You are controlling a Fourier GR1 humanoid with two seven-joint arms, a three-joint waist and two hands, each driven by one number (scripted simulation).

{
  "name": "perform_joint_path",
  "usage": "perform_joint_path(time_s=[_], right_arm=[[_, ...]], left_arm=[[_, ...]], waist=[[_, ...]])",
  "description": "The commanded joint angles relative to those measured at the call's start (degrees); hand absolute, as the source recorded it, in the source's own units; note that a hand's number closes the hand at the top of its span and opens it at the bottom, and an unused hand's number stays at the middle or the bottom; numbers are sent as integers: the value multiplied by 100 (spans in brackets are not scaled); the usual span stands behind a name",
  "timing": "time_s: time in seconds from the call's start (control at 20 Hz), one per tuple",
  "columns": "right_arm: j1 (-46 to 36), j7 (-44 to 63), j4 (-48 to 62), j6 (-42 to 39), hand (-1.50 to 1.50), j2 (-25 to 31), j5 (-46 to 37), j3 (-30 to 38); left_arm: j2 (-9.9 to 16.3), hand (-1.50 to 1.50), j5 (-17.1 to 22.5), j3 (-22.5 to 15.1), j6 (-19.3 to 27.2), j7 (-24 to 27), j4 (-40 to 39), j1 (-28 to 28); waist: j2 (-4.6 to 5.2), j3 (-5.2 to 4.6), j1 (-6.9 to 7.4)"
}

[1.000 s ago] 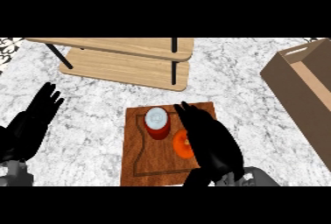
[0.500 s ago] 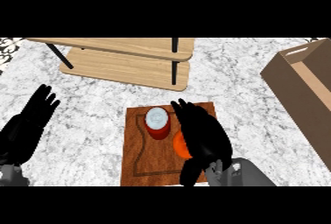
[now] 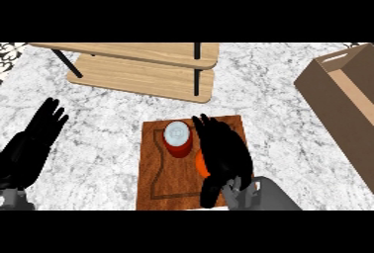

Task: Pick the squash from the cutting board and place it in the cardboard box

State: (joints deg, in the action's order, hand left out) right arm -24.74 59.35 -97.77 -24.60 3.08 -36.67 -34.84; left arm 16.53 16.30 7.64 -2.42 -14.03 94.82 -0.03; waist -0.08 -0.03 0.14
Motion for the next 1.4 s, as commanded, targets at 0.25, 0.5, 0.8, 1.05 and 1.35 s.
perform_joint_path(time_s=[0.25,0.5,0.8,1.05,1.35], right_arm=[[247,559,293,-352,-150,-295,-415,-88],[479,45,437,-419,-150,-159,-526,113],[261,202,848,-248,-150,-303,-470,27],[522,-435,1100,-130,-150,-305,-939,251],[343,-653,1244,15,150,-305,-1062,317]], left_arm=[[-191,0,-222,-15,6,238,-264,-106],[-170,0,-266,76,-62,218,-299,-139],[-89,0,-127,271,-307,195,-281,-98],[-288,0,-365,56,4,-267,173,-184],[-170,0,-192,399,-293,-158,-194,-276]], waist=[[2,0,-8],[5,1,-21],[6,1,5],[4,3,0],[7,3,7]])
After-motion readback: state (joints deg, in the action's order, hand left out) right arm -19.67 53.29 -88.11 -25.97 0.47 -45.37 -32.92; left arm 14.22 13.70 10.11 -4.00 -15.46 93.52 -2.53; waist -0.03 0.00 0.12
